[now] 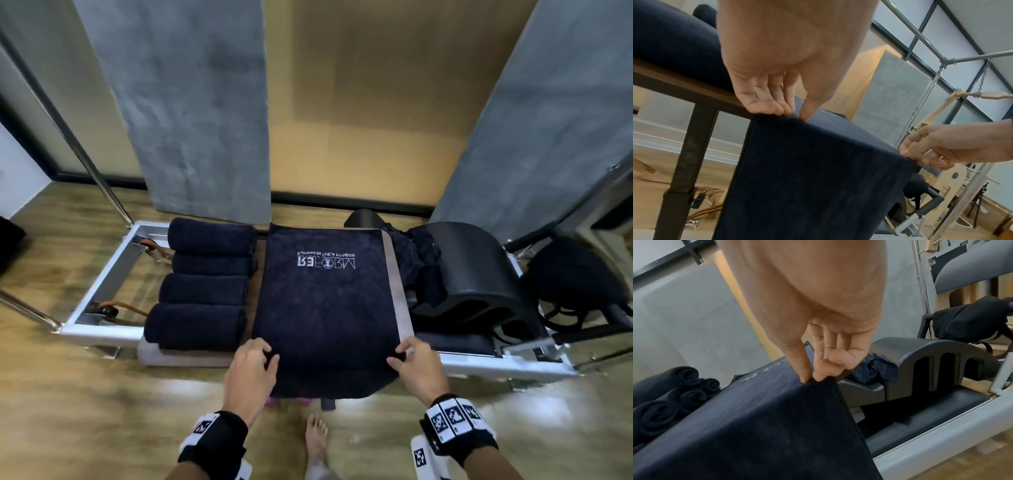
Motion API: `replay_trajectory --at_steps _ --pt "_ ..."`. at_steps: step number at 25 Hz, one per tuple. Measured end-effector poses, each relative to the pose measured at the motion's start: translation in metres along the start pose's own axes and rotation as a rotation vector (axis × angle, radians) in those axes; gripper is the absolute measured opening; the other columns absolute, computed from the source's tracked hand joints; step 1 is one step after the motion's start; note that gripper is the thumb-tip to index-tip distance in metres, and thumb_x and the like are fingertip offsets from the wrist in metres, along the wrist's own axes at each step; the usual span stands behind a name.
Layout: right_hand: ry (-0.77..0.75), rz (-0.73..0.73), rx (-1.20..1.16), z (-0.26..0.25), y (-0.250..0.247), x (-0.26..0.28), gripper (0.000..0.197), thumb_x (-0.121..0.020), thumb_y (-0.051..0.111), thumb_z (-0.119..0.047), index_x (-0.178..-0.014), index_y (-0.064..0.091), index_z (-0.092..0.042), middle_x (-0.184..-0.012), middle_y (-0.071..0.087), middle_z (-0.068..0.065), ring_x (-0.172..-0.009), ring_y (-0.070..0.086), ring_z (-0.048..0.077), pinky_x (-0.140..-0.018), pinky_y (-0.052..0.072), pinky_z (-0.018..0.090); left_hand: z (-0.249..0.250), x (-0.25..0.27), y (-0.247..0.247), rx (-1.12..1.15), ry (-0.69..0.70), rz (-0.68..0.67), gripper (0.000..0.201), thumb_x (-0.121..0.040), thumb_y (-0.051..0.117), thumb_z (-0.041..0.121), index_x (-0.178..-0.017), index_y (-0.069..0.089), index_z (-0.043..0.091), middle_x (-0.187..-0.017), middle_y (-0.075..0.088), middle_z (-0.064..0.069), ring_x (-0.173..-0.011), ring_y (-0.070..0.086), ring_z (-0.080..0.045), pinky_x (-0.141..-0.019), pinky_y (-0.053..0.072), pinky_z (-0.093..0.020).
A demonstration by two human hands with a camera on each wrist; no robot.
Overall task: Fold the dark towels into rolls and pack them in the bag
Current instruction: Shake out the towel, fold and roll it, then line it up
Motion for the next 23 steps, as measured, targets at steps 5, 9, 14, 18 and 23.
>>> replay_trajectory --at_steps 5,9,14,18,23 --pt "-0.016 0.044 0.026 0.001 0.003 0.008 0.022 -0.091 0.077 -0.026 -0.077 0.061 -0.024 -0.069 0.066 -0.004 -0.069 0.062 0.012 -0.062 0.047 0.031 0.003 0.006 0.002 -0.076 0.038 0.019 0.009 -0.102 0.064 0.022 -0.094 0.063 0.02 -0.092 0.054 0.005 -0.093 0.058 -0.019 -0.07 0.052 -0.037" --pt "-0.066 -0.005 -0.113 -0.023 -0.007 0.001 0.019 -0.095 0.073 -0.019 -0.079 0.062 -0.02 -0.056 0.067 0.003 -0.052 0.063 0.016 -0.054 0.049 0.029 0.021 -0.006 -0.008 -0.008 0.079 0.075 0.014 -0.103 0.061 0.026 -0.089 0.058 0.028 -0.086 0.049 0.011 -0.086 0.056 -0.014 -0.067 0.049 -0.036" --pt "-0.243 -0.034 -0.433 -0.129 -0.035 -0.052 0.014 -0.102 0.063 -0.011 -0.089 0.057 -0.009 -0.056 0.068 0.015 -0.034 0.05 0.023 -0.036 0.037 0.024 0.093 -0.087 -0.038 0.094 0.2 0.217 0.015 -0.101 0.063 0.03 -0.088 0.056 0.032 -0.078 0.047 0.017 -0.071 0.049 -0.005 -0.064 0.043 -0.033" --pt "-0.298 -0.107 -0.527 -0.203 -0.038 -0.093 0.007 -0.104 0.06 -0.011 -0.099 0.056 -0.008 -0.076 0.075 0.02 -0.047 0.063 0.029 -0.039 0.045 0.028 0.139 -0.159 -0.037 0.249 0.204 0.195 0.011 -0.1 0.064 0.029 -0.091 0.06 0.029 -0.077 0.055 0.013 -0.072 0.055 -0.005 -0.068 0.05 -0.034" --pt "-0.197 -0.189 -0.458 -0.159 -0.014 -0.106 0.016 -0.101 0.064 -0.008 -0.116 0.059 -0.014 -0.086 0.075 0.014 -0.053 0.068 0.024 -0.047 0.055 0.033 0.101 -0.147 -0.004 0.334 0.148 0.096 0.014 -0.098 0.07 0.027 -0.106 0.058 0.03 -0.092 0.062 0.01 -0.083 0.064 -0.005 -0.079 0.056 -0.031"
Point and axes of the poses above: each hand's wrist, its own x-axis away from the middle knuckle, its own y-axis out of the palm, z = x × y, the point moved 8 cm from there along -x, towards the middle knuckle
